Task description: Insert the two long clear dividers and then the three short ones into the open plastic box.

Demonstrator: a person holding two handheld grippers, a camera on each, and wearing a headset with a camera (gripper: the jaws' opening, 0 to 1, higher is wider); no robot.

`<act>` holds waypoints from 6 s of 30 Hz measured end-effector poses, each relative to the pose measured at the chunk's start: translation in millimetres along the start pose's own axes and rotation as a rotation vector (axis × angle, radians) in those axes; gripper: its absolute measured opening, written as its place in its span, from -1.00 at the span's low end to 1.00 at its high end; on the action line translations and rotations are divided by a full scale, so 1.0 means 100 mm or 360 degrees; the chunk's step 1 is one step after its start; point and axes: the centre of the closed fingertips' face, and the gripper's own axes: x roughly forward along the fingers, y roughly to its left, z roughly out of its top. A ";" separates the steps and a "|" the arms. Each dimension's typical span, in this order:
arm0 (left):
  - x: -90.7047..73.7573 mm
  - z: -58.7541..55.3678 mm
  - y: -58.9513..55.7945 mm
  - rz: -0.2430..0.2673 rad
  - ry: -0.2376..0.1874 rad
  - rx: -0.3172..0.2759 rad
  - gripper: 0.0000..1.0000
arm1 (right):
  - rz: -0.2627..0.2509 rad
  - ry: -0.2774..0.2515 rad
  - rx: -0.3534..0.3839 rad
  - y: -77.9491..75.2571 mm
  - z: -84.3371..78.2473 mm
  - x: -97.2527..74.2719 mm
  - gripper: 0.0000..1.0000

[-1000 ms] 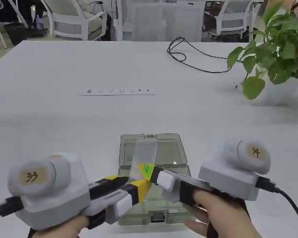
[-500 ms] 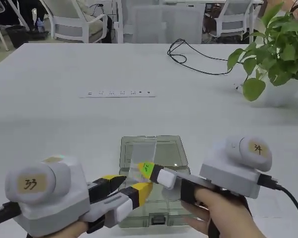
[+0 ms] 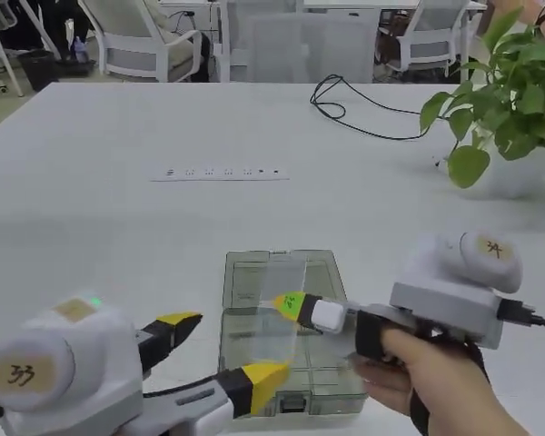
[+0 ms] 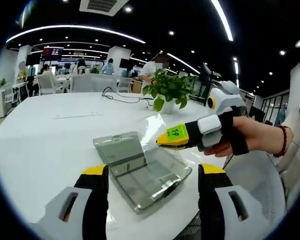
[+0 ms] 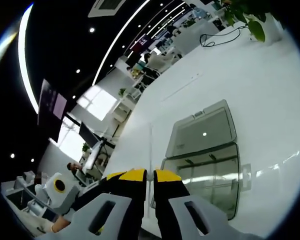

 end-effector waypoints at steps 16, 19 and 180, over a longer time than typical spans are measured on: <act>-0.10 -0.05 0.10 -0.0002 0.0056 0.0243 1.00 | -0.0316 0.0252 -0.0057 -0.31 0.00 -0.19 -0.87; -0.10 -0.07 0.10 -0.0011 0.0074 0.0274 1.00 | -0.0368 0.0315 -0.0065 -0.34 -0.04 -0.21 -0.87; -0.07 -0.19 0.13 -0.0023 0.0122 0.0272 0.85 | -0.0960 0.0981 -0.0638 -0.90 -0.40 0.12 -0.87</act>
